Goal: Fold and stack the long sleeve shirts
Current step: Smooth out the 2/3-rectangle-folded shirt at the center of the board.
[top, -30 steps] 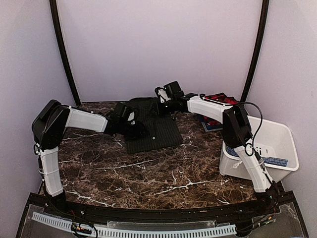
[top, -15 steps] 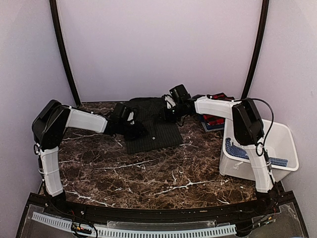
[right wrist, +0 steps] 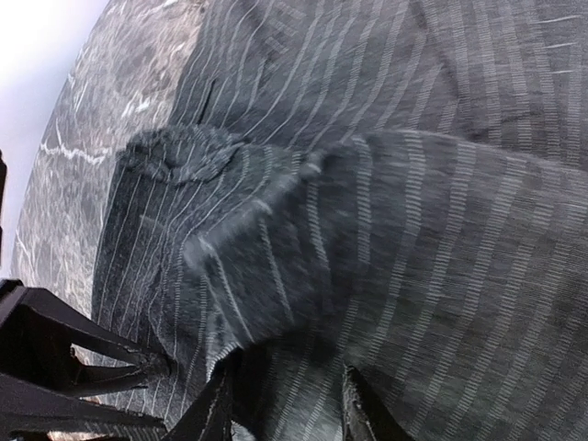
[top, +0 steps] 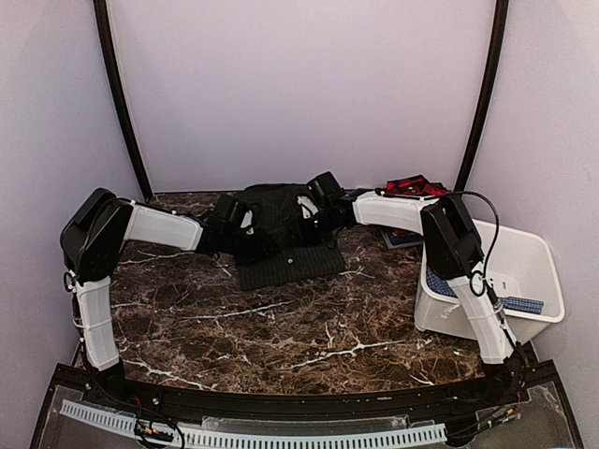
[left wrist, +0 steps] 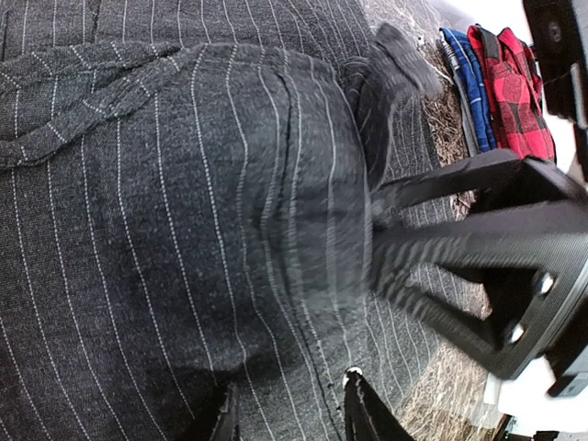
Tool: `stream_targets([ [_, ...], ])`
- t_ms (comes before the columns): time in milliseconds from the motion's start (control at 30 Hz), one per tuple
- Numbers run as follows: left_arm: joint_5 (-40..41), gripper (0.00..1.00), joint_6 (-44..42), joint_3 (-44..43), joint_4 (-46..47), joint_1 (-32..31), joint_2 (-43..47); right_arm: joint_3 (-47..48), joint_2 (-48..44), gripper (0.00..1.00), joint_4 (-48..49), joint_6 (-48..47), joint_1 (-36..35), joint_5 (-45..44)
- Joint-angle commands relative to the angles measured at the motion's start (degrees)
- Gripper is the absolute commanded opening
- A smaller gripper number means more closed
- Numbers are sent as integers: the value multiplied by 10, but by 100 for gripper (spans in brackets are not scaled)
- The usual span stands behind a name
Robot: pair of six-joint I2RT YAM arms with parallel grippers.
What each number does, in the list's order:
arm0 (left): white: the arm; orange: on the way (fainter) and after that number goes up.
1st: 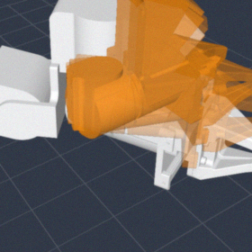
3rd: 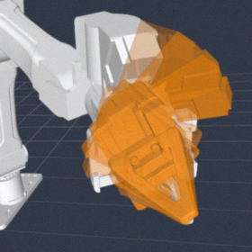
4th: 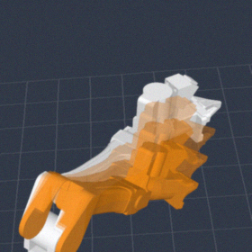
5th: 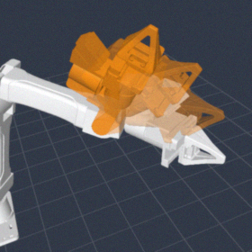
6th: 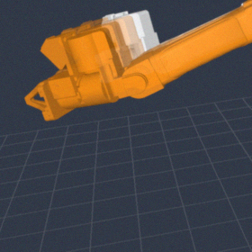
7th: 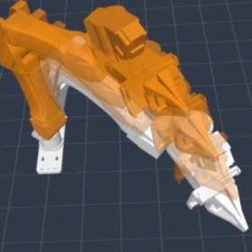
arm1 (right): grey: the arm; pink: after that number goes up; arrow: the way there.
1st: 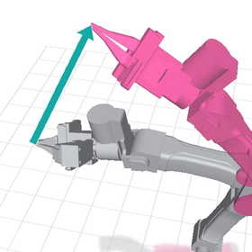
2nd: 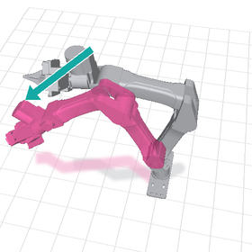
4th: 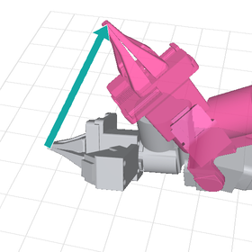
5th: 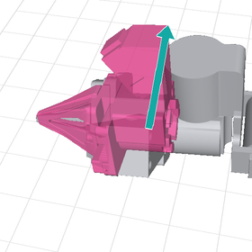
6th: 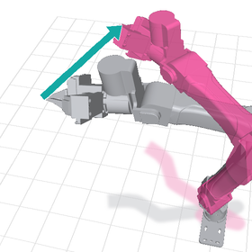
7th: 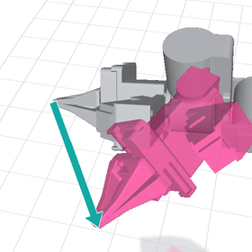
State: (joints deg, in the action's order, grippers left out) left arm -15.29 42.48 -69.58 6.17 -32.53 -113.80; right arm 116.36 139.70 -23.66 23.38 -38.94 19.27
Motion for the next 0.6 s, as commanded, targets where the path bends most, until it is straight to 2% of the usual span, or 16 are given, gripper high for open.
stream_targets([
  [0,1,37,-1,8,2,-1,5,26,14,39,18,-13,-8,26],
  [300,-1,37,-2,11,4,-2,5,91,59,48,57,-17,-6,51],
  [567,-3,37,-4,13,1,-2,3,103,83,50,142,11,7,90],
])
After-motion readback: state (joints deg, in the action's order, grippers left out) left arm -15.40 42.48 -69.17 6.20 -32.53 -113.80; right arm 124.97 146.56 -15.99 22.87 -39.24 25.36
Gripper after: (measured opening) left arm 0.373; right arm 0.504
